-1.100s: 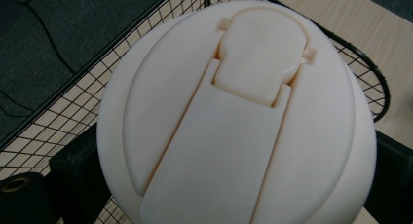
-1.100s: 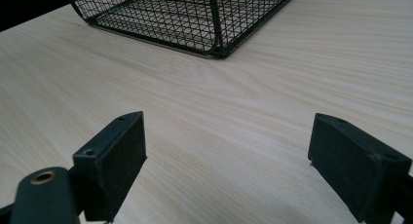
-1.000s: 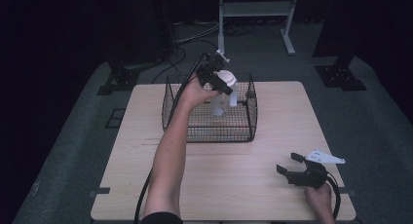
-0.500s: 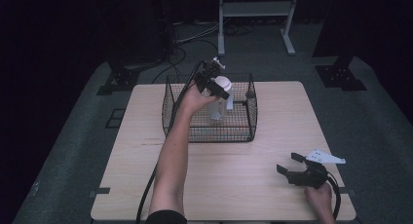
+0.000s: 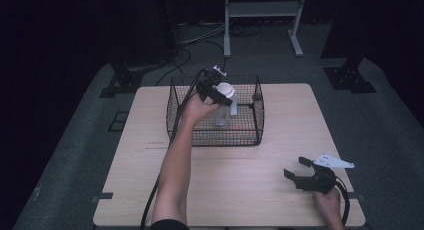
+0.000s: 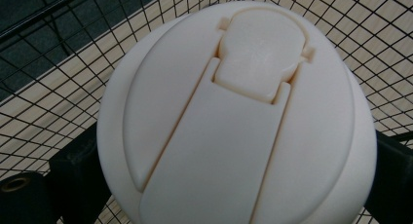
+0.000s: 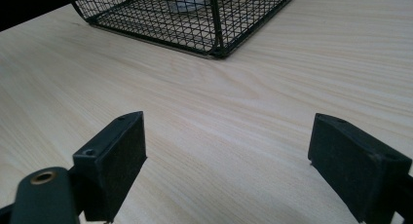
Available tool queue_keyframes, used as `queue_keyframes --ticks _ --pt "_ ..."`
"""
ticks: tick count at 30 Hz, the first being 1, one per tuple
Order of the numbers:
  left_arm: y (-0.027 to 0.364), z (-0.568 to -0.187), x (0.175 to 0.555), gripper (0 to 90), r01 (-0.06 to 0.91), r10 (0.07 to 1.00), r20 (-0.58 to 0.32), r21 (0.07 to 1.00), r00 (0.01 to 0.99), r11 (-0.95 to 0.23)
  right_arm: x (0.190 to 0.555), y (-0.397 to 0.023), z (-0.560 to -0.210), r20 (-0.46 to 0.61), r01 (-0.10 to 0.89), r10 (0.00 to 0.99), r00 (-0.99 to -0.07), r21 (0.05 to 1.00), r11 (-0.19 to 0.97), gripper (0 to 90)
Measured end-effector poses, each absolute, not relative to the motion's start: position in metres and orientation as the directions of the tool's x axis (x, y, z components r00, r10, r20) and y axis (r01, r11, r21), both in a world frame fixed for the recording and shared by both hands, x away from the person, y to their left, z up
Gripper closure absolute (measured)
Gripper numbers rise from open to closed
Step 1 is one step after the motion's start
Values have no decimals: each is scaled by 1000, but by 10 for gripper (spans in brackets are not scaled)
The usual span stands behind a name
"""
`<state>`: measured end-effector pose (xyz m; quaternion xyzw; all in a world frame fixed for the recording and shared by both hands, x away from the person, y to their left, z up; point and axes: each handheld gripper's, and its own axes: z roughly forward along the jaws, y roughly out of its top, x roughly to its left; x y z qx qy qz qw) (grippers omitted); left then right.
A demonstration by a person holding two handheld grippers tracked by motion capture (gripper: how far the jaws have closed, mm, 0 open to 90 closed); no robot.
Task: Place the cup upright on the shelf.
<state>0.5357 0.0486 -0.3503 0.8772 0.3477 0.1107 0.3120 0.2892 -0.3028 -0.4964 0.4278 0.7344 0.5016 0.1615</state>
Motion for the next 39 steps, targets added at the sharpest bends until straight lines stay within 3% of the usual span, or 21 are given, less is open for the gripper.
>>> queue_keyframes --ticks 39 --pt "58 -349 527 22 517 660 -22 641 751 -567 290 -301 -497 184 474 785 -592 867 154 129"
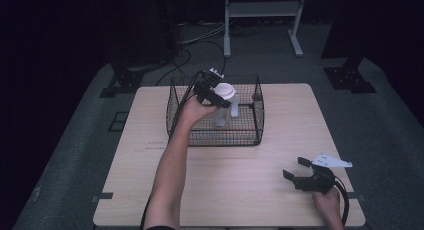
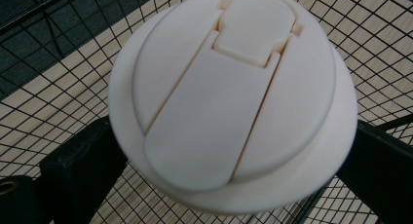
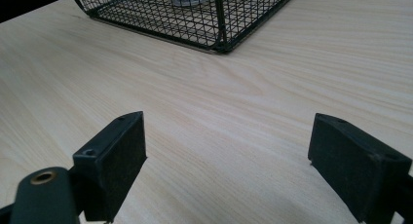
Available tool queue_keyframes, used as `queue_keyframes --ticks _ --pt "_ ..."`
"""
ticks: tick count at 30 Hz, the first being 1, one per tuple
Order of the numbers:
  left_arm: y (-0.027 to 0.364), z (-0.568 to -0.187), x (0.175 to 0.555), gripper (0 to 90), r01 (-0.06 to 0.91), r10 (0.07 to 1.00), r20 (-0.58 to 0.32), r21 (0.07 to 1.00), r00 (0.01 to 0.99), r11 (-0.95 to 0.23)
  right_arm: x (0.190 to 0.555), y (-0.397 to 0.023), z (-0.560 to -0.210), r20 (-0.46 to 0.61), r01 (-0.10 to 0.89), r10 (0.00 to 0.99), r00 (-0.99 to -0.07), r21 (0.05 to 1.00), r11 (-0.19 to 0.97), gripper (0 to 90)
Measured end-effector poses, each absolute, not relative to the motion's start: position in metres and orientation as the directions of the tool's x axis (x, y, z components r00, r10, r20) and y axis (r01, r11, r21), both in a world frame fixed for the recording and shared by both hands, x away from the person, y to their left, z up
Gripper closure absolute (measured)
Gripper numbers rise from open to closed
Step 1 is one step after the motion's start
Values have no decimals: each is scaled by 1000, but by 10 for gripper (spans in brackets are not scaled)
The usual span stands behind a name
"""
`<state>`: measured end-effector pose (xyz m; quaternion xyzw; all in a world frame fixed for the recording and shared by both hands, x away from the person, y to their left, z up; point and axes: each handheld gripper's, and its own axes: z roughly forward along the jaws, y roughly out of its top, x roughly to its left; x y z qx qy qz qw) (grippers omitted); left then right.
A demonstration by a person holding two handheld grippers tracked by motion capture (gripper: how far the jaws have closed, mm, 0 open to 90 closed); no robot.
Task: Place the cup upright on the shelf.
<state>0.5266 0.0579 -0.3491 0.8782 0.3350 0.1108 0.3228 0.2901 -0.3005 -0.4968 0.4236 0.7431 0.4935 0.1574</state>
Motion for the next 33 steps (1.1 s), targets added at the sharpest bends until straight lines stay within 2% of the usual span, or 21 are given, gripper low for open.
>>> queue_keyframes --ticks 33 --pt "91 -348 501 9 501 653 18 626 757 -598 289 -300 -497 177 471 790 -587 868 156 129"
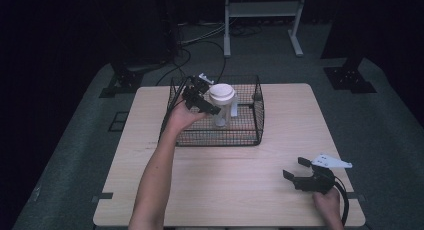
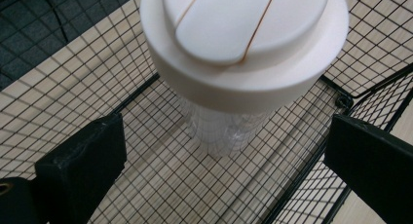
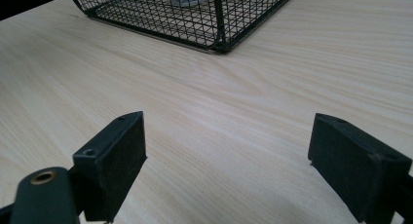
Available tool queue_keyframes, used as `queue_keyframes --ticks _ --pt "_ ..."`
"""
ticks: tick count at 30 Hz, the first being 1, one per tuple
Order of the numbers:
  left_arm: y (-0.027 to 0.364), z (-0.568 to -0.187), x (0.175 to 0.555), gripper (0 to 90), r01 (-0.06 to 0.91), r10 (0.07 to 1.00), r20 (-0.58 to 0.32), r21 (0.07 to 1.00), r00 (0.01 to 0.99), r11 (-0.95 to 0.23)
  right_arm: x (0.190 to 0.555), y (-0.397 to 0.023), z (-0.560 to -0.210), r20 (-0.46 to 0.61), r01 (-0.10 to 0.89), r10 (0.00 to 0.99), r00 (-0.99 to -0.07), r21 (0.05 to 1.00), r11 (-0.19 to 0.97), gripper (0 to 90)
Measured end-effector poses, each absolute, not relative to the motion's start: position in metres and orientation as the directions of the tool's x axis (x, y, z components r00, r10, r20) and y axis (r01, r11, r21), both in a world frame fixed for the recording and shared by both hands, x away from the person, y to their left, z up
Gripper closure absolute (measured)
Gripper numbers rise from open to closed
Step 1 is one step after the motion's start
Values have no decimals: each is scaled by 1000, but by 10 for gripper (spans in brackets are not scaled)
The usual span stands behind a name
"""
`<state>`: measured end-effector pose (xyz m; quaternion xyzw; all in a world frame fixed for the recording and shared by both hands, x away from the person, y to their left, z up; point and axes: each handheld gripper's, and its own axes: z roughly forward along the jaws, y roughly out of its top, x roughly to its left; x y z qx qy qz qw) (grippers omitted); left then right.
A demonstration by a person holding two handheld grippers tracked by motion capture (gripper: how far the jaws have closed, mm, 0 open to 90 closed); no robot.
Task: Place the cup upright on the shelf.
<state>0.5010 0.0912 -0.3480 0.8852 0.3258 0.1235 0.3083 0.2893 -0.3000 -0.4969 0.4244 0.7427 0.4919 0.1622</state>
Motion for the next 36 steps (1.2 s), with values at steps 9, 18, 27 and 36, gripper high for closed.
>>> queue_keyframes --ticks 9,18,27,36 --pt "109 -351 490 10 505 668 10 647 744 -572 289 -300 -497 178 472 792 -584 868 153 129" --pt "125 -352 473 9 489 662 5 670 749 -558 289 -300 -497 176 471 793 -583 869 154 129" --pt "134 -350 450 11 444 636 4 712 772 -544 289 -300 -497 168 468 796 -582 870 158 129" --pt "140 -351 425 12 401 604 9 740 797 -540 289 -300 -498 172 473 799 -576 867 154 129"
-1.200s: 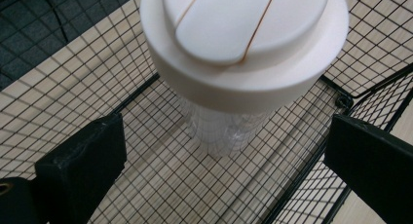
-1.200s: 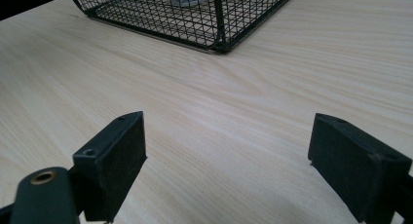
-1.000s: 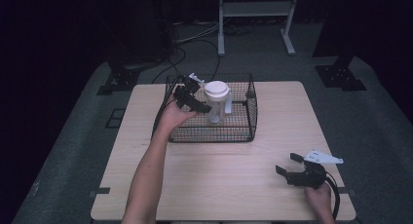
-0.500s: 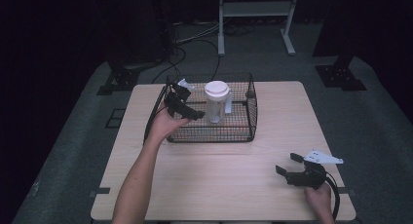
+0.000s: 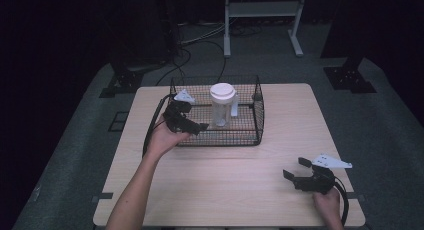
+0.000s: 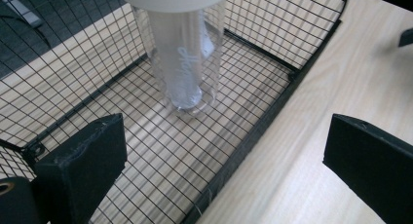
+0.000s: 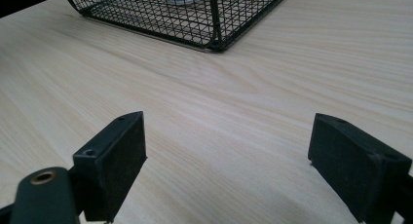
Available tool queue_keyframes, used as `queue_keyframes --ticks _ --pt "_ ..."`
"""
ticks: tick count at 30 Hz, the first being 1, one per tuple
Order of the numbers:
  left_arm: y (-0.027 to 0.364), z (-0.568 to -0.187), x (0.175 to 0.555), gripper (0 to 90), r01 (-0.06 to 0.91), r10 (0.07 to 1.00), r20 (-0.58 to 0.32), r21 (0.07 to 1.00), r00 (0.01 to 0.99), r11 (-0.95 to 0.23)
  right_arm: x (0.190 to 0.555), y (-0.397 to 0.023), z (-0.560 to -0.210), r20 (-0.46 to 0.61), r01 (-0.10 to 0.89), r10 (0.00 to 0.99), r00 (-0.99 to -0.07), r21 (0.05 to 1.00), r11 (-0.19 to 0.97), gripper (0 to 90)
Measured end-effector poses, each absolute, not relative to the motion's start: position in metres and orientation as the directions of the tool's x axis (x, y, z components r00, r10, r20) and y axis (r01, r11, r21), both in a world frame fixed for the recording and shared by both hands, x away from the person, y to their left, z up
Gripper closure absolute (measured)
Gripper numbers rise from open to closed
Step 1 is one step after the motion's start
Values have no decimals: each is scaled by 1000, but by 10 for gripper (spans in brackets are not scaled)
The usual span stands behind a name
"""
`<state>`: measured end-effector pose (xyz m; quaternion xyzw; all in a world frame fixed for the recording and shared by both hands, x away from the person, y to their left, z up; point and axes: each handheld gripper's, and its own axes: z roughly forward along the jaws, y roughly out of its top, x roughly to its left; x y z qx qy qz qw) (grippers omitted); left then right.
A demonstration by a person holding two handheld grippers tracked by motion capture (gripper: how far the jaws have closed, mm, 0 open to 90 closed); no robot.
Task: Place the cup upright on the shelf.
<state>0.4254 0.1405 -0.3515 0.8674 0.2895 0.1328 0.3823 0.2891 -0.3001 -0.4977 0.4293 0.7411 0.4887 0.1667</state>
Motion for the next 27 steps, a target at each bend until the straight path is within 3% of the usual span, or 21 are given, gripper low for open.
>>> queue_keyframes --ticks 27 --pt "164 -371 380 11 376 592 -5 776 806 -506 289 -298 -498 154 479 809 -567 861 172 129"
